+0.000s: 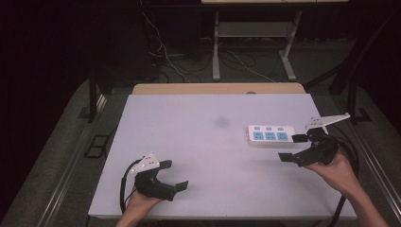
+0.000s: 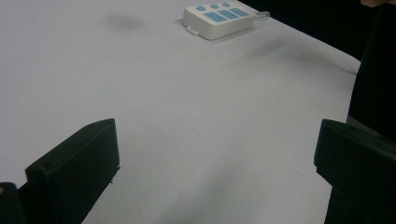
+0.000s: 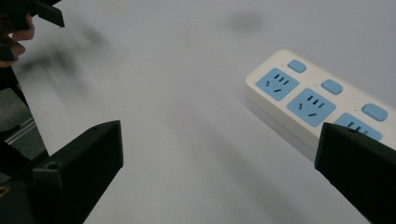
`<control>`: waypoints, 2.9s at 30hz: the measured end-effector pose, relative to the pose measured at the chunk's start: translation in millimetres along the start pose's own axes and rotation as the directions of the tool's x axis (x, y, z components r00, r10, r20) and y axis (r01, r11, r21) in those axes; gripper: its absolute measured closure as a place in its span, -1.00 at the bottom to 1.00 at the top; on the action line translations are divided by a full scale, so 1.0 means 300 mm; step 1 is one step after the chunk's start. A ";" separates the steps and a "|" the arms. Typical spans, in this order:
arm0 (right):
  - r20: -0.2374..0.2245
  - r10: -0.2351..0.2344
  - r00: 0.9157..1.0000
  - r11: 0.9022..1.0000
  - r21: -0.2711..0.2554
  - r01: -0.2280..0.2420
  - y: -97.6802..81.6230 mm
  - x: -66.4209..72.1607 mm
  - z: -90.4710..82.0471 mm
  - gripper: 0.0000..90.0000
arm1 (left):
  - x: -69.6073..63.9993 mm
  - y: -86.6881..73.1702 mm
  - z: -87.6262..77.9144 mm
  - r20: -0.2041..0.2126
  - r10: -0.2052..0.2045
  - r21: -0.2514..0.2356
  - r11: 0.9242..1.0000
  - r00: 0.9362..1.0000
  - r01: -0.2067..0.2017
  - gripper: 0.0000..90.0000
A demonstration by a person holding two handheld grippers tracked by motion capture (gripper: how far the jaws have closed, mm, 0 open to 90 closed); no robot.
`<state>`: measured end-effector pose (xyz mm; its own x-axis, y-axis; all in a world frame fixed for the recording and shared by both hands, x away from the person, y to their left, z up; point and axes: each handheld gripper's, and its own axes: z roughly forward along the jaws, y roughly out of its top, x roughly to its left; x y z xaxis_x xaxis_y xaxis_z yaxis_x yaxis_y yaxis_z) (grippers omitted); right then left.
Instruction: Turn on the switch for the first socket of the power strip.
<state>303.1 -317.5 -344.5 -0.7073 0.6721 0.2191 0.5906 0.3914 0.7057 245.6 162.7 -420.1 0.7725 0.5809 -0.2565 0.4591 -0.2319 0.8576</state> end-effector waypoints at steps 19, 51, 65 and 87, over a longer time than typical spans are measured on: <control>0.041 0.000 0.999 1.000 0.025 -0.001 0.081 -0.082 -0.027 -0.98 | 0.002 -0.001 -0.001 0.001 -0.007 -0.001 1.000 1.000 0.007 -1.00; 0.100 0.073 0.992 0.996 0.052 -0.079 0.151 -0.257 0.046 -0.98 | 0.003 -0.001 -0.003 0.009 -0.003 0.004 1.000 1.000 0.003 -1.00; 0.112 0.088 0.990 0.995 0.035 -0.092 0.144 -0.322 0.073 -0.98 | 0.004 0.000 -0.002 0.010 -0.004 0.003 1.000 1.000 0.004 -1.00; 0.015 0.133 0.991 0.990 0.048 -0.134 0.099 -0.406 0.138 0.43 | 0.005 -0.001 -0.003 0.010 -0.003 0.004 1.000 1.000 0.003 -1.00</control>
<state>422.9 -361.8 -378.1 -0.6166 0.7274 0.3012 0.6979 0.3279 0.6368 246.2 164.2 -420.3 0.7756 0.5736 -0.2635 0.4630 -0.2333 0.8551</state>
